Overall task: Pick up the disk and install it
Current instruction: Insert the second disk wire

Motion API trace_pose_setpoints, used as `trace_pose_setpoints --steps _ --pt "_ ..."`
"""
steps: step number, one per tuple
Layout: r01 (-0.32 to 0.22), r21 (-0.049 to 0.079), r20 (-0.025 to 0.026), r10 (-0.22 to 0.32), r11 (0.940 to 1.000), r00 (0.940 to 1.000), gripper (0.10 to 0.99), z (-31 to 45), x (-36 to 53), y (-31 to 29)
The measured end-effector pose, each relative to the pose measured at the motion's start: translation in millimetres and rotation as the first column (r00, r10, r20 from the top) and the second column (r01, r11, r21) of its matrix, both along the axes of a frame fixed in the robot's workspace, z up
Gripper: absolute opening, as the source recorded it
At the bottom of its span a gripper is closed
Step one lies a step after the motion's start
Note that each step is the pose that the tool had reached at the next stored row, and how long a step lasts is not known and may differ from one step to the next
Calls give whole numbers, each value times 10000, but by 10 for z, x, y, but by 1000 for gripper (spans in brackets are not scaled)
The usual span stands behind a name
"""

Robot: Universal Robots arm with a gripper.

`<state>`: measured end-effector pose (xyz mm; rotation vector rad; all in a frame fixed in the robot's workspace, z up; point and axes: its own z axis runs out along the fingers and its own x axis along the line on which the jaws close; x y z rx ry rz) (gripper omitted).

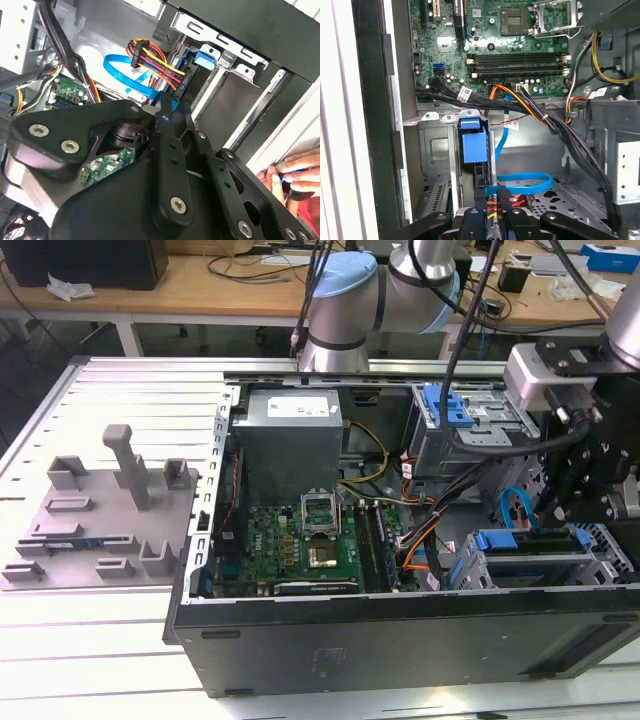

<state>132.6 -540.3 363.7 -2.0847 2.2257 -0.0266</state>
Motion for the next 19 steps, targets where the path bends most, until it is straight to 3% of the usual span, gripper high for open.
trace_pose_setpoints --steps 8,19 --pt "0 -14 0 0 10000 10000 235 352 0 90" --pt "0 -41 0 0 10000 10000 235 353 0 92"
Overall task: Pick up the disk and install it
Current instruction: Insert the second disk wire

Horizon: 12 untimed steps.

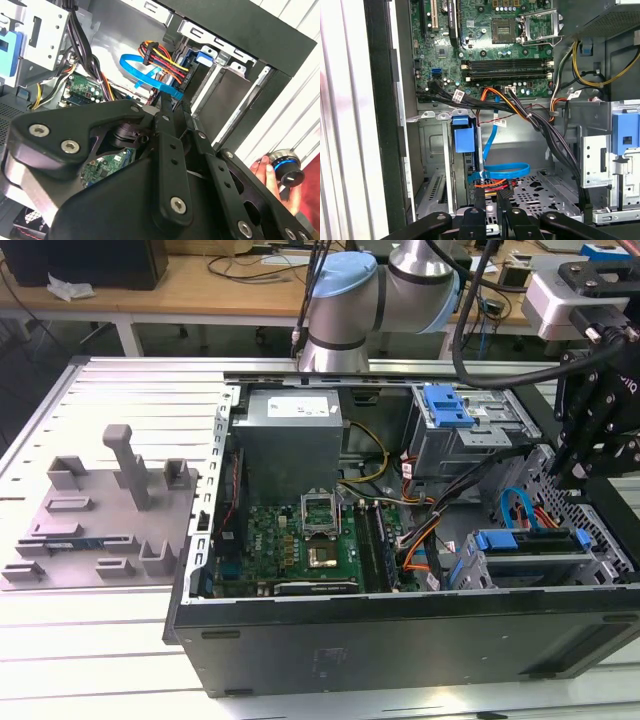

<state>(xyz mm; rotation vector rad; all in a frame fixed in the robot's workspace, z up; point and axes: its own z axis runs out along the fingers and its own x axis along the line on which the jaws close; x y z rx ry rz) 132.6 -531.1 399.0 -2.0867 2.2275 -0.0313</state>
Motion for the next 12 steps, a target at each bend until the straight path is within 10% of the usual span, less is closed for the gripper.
trace_pose_setpoints --steps 12 --pt "0 -6 0 0 10000 10000 106 0 0 0"
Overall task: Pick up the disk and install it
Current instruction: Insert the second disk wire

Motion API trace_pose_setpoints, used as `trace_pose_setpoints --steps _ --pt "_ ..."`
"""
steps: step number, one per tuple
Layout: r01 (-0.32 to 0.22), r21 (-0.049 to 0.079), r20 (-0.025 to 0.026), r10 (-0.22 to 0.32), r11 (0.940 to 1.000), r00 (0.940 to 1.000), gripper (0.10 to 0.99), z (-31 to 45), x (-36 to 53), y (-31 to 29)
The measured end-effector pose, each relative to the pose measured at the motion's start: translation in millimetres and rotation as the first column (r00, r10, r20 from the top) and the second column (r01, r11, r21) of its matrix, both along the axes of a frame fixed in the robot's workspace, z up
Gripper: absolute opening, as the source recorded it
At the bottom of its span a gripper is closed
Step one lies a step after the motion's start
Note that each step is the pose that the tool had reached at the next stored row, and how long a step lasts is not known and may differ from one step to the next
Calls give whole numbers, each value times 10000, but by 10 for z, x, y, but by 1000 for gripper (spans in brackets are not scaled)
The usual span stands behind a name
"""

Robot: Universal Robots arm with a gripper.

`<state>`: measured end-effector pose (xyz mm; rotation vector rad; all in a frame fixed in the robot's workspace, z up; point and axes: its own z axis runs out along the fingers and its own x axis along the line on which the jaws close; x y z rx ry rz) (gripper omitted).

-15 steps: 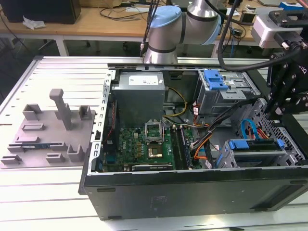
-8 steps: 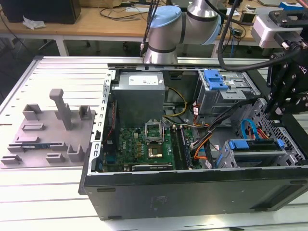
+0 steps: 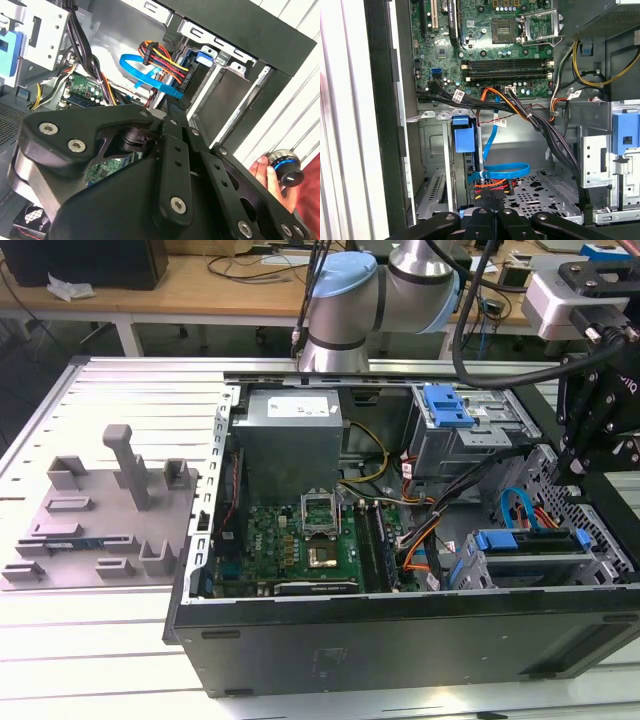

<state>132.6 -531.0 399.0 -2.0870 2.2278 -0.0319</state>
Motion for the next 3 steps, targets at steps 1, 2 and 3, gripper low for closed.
trace_pose_setpoints --steps 1,2,3 --pt "0 -2 0 0 10000 10000 106 0 0 0" --pt "0 -4 0 0 10000 10000 106 0 0 0" --pt "0 -5 0 0 10000 10000 106 0 0 0"
